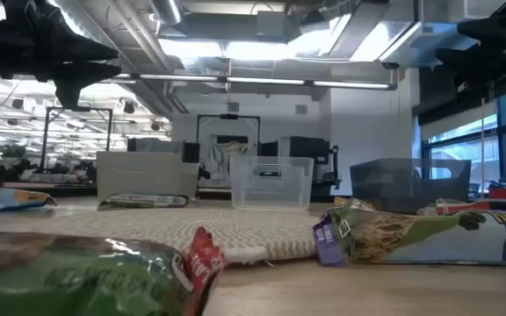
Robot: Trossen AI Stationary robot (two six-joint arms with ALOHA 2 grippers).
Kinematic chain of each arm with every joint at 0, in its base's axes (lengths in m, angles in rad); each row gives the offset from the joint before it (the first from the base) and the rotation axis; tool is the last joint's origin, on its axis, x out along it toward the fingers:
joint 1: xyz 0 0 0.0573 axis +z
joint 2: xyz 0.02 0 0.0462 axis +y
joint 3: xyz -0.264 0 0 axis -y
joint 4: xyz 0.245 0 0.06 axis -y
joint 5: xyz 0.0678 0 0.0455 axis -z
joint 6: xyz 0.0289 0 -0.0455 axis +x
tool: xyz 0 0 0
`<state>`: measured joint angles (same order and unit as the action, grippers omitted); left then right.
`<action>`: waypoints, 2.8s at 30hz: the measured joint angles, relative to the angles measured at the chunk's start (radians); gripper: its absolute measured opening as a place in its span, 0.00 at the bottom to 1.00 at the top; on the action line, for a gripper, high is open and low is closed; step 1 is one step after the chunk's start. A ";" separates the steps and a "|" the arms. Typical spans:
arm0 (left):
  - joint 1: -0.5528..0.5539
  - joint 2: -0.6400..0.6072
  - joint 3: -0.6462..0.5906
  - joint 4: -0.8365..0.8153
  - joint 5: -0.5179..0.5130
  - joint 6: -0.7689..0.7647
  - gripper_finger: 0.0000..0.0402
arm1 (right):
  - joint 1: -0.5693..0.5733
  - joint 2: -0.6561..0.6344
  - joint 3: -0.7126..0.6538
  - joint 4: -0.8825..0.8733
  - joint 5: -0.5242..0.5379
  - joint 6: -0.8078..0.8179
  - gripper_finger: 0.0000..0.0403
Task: Pick and place Granola Bars by type
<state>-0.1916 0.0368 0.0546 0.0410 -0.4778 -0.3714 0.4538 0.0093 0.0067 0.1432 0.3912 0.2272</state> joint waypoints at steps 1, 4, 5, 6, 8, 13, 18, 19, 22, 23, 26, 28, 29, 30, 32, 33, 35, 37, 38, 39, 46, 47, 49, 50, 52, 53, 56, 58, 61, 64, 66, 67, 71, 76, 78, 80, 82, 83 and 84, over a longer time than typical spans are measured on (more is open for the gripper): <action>0.000 0.000 0.000 0.000 0.000 0.000 0.34 | 0.000 0.000 0.000 0.000 0.000 0.000 0.46; 0.000 0.000 0.000 0.000 0.000 0.000 0.34 | 0.000 0.000 0.000 0.000 0.000 0.000 0.46; 0.000 0.000 0.000 0.000 0.000 0.000 0.34 | 0.000 0.000 0.000 0.000 0.000 0.000 0.46; 0.000 0.000 0.000 0.000 0.000 0.000 0.34 | 0.000 0.000 0.000 0.000 0.000 0.000 0.46; 0.000 0.000 0.000 0.000 0.000 0.000 0.34 | 0.000 0.000 0.000 0.000 0.000 0.000 0.46; 0.000 0.000 0.000 0.000 0.000 0.000 0.34 | 0.000 0.000 0.000 0.000 0.000 0.000 0.46; 0.000 0.000 0.000 0.000 0.000 0.000 0.34 | 0.000 0.000 0.000 0.000 0.000 0.000 0.46; 0.000 0.000 0.000 0.000 0.000 0.000 0.34 | 0.000 0.000 0.000 0.000 0.000 0.000 0.46; 0.000 0.000 0.000 0.000 0.000 0.000 0.34 | 0.000 0.000 0.000 0.000 0.000 0.000 0.46; 0.000 0.000 0.000 0.000 0.000 0.000 0.34 | 0.000 0.000 0.000 0.000 0.000 0.000 0.46; 0.000 0.000 0.000 0.000 0.000 0.000 0.34 | 0.000 0.000 0.000 0.000 0.000 0.000 0.46; 0.000 0.000 0.000 0.000 0.000 0.000 0.34 | 0.000 0.000 0.000 0.000 0.000 0.000 0.46; 0.000 0.000 0.000 0.000 0.000 0.000 0.34 | 0.000 0.000 0.000 0.000 0.000 0.000 0.46; 0.000 0.000 0.000 0.000 0.000 0.000 0.34 | 0.000 0.000 0.000 0.000 0.000 0.000 0.46; 0.000 0.000 0.000 0.000 0.000 0.000 0.34 | 0.000 0.000 0.000 0.000 0.000 0.000 0.46; 0.000 0.000 0.000 0.000 0.000 0.000 0.34 | 0.000 0.000 0.000 0.000 0.000 0.000 0.46; 0.000 0.000 0.000 0.000 0.000 0.000 0.34 | 0.000 0.000 0.000 0.000 0.000 0.000 0.46; 0.000 0.000 0.000 0.000 0.000 0.000 0.34 | 0.000 0.000 0.000 0.000 0.000 0.000 0.46; 0.000 0.000 0.000 0.000 0.000 0.000 0.34 | 0.000 0.000 0.000 0.000 0.000 0.000 0.46; 0.000 0.000 0.000 0.000 0.000 0.000 0.34 | 0.000 0.000 0.000 0.000 0.000 0.000 0.46; 0.000 0.000 0.000 0.000 0.000 0.000 0.34 | 0.000 0.000 0.000 0.000 0.000 0.000 0.46; 0.000 0.000 0.000 0.000 0.000 0.000 0.34 | 0.000 0.000 0.000 0.000 0.000 0.000 0.46; 0.000 0.000 0.000 0.000 0.000 0.000 0.34 | 0.000 0.000 0.000 0.000 0.000 0.000 0.46; 0.000 0.000 0.000 0.000 0.000 0.000 0.34 | 0.000 0.000 0.000 0.000 0.000 0.000 0.46; 0.000 0.000 0.000 0.000 0.000 0.000 0.34 | 0.000 0.000 0.000 0.000 0.000 0.000 0.46; 0.000 0.000 0.000 0.000 0.000 0.000 0.34 | 0.000 0.000 0.000 0.000 0.000 0.000 0.46; 0.000 0.000 0.000 0.000 0.000 0.000 0.34 | 0.000 0.000 0.000 0.000 0.000 0.000 0.46; 0.000 0.000 0.000 0.000 0.000 0.000 0.34 | 0.000 0.000 0.000 0.000 0.000 0.000 0.46; 0.000 0.000 0.000 0.000 0.000 0.000 0.34 | 0.000 0.000 0.000 0.000 0.000 0.000 0.46; 0.000 0.000 0.000 0.000 0.000 0.000 0.34 | 0.000 0.000 0.000 0.000 0.000 0.000 0.46; 0.000 0.000 0.000 0.000 0.000 0.000 0.34 | 0.000 0.000 0.000 0.000 0.000 0.000 0.46; 0.000 0.000 0.000 0.000 0.000 0.000 0.34 | 0.000 0.000 0.000 0.000 0.000 0.000 0.46; 0.000 0.000 0.000 0.000 0.000 0.000 0.34 | 0.000 0.000 0.000 0.000 0.000 0.000 0.46; 0.000 0.000 0.000 0.000 0.000 0.000 0.34 | 0.000 0.000 0.000 0.000 0.000 0.000 0.46; 0.000 0.000 0.000 0.000 0.000 0.000 0.34 | 0.000 0.000 0.000 0.001 0.000 0.000 0.46; 0.000 0.000 0.000 0.000 0.000 0.000 0.34 | 0.000 0.000 0.000 0.001 0.000 0.001 0.46; 0.000 0.000 0.000 0.000 0.000 0.000 0.34 | 0.000 0.000 0.000 0.000 0.000 0.025 0.46; 0.000 0.000 0.000 0.000 0.000 0.000 0.34 | 0.000 0.000 0.000 -0.001 0.001 0.037 0.46; 0.000 0.000 0.000 0.000 0.000 0.000 0.34 | 0.000 0.000 0.000 -0.003 0.003 0.051 0.46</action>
<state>-0.1917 0.0368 0.0547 0.0406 -0.4776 -0.3716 0.4540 0.0090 0.0067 0.1399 0.3940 0.2778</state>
